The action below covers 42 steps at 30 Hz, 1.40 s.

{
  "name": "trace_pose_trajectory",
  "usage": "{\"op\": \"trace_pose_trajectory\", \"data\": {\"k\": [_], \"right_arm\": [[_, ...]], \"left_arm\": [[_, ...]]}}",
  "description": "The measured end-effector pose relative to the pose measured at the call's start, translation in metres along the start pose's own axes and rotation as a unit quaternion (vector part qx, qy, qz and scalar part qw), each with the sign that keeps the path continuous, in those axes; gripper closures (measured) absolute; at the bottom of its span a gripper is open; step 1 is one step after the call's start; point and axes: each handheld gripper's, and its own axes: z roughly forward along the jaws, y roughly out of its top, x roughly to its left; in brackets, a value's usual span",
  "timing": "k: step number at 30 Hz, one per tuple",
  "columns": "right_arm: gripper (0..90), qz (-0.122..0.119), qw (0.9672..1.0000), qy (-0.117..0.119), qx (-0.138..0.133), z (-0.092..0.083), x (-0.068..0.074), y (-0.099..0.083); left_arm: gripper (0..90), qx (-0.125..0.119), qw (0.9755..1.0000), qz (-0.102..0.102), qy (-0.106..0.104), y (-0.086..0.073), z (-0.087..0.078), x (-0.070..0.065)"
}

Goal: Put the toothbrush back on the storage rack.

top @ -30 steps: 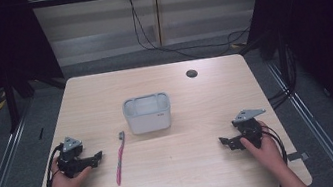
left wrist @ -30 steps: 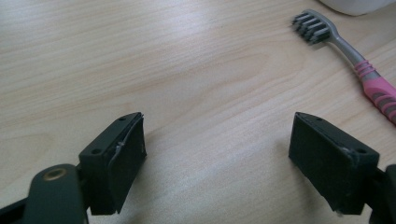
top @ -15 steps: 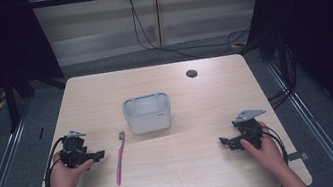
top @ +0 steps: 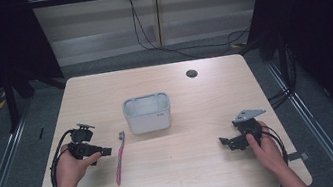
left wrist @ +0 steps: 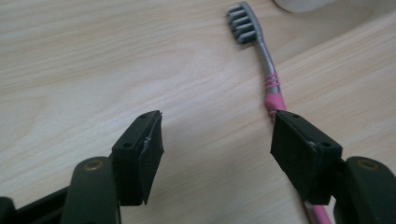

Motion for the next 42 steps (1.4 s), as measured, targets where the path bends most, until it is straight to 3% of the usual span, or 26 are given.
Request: {"op": "trace_pose_trajectory", "data": {"k": [3, 18, 24, 31, 34, 42], "right_arm": [[11.0, 0.0, 1.0, 0.0, 0.0, 0.0, 0.0, 0.0], [10.5, -0.001, 1.0, 0.001, 0.0, 0.001, 0.0, 0.0], [10.5, -0.001, 1.0, 0.001, 0.0, 0.001, 0.0, 0.0], [10.2, -0.003, 1.0, 0.001, -0.001, 0.001, 0.0, 0.001], [10.0, -0.002, 1.0, -0.001, 0.0, 0.001, 0.0, 0.001], [9.9, -0.002, 1.0, -0.002, 0.0, 0.002, 0.0, 0.001]], "left_arm": [[36.8, 0.02, 0.9998, -0.004, -0.003, 0.01, 0.006, -0.009], [42.3, 0.052, 0.9986, 0.007, -0.008, 0.03, 0.023, -0.033], [48.2, 0.068, 0.9974, 0.022, 0.011, 0.034, 0.031, -0.041], [59.0, 0.076, 0.9969, 0.006, 0.02, 0.035, 0.039, -0.046], [78.6, 0.088, 0.9956, 0.01, 0.031, 0.037, 0.039, -0.047], [80.4, 0.075, 0.9967, -0.018, 0.025, 0.035, 0.036, -0.043]]}}
